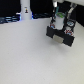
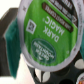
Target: Open the kcup holder, insert the kcup into the holder, and close the kcup holder
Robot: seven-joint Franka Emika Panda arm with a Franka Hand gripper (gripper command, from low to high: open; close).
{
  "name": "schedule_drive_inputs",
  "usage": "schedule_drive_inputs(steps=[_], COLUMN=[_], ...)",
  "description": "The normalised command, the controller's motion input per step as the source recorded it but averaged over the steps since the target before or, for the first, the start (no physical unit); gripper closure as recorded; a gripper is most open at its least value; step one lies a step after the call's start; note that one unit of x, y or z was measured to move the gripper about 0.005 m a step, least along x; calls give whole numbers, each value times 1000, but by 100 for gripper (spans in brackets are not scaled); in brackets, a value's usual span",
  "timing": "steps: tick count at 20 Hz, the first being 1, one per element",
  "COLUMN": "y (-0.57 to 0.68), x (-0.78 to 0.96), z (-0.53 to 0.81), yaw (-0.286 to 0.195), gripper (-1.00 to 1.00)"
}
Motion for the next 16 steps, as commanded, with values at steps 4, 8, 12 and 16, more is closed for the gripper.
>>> schedule_drive_inputs(steps=[4,8,12,16], y=[446,400,352,302], x=[-396,-452,-488,-551], z=[-4,-37,-53,-122], yaw=[102,107,116,115], gripper=[100,100,100,100])
